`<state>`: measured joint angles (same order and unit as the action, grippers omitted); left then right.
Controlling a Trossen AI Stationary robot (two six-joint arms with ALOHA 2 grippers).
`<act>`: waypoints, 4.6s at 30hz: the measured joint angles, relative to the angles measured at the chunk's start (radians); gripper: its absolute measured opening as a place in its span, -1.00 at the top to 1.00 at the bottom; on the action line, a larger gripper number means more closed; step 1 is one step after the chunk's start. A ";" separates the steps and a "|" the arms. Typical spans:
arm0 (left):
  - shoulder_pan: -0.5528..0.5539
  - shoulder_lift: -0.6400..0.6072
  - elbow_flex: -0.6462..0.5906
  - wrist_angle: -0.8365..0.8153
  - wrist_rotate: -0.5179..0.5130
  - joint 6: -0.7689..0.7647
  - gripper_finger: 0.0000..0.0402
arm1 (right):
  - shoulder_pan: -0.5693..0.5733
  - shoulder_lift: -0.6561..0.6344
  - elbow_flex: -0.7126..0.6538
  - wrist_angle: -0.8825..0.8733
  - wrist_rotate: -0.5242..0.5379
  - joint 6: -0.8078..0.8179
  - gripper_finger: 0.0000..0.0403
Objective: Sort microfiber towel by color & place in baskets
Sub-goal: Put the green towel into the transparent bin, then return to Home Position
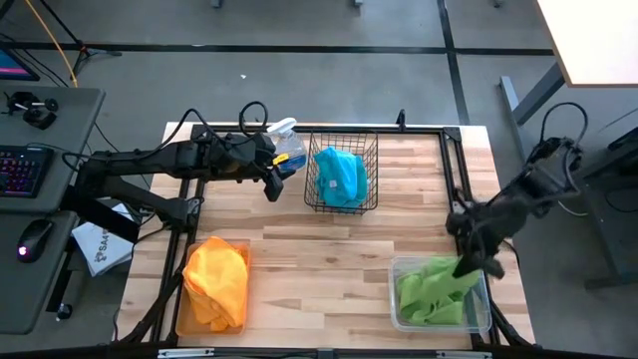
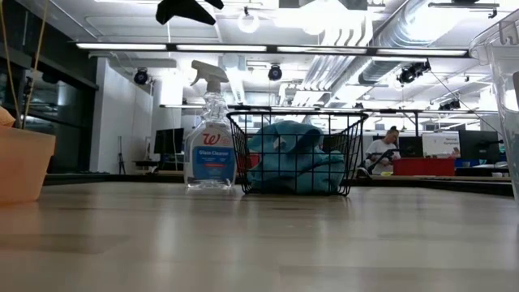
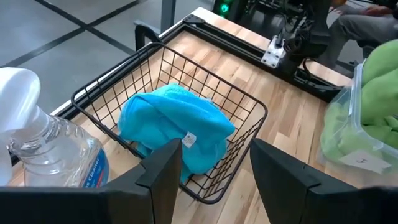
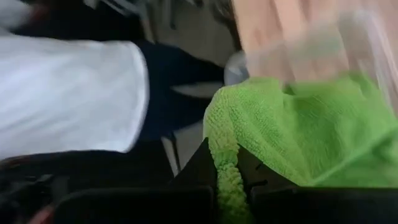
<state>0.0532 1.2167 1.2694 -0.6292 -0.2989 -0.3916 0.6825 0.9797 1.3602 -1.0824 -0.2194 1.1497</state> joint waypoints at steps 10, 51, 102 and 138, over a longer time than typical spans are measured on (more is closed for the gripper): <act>0.000 0.000 0.000 0.000 -0.002 0.000 0.12 | 0.211 0.022 -0.316 0.298 0.054 0.405 1.00; 0.045 0.000 0.000 0.169 0.020 0.055 0.12 | 0.260 0.046 -0.499 0.413 0.262 0.705 -0.15; 0.045 -0.551 -1.255 1.388 0.069 -0.183 1.00 | -0.676 -0.272 -0.496 0.532 0.350 -0.576 1.00; 0.045 -0.549 -1.255 1.351 0.072 -0.181 1.00 | -0.734 -0.976 -1.350 1.397 0.141 -0.625 1.00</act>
<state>0.0978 0.6673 0.0143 0.7216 -0.2272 -0.5724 -0.0516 0.0039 0.0097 0.3146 -0.0784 0.5249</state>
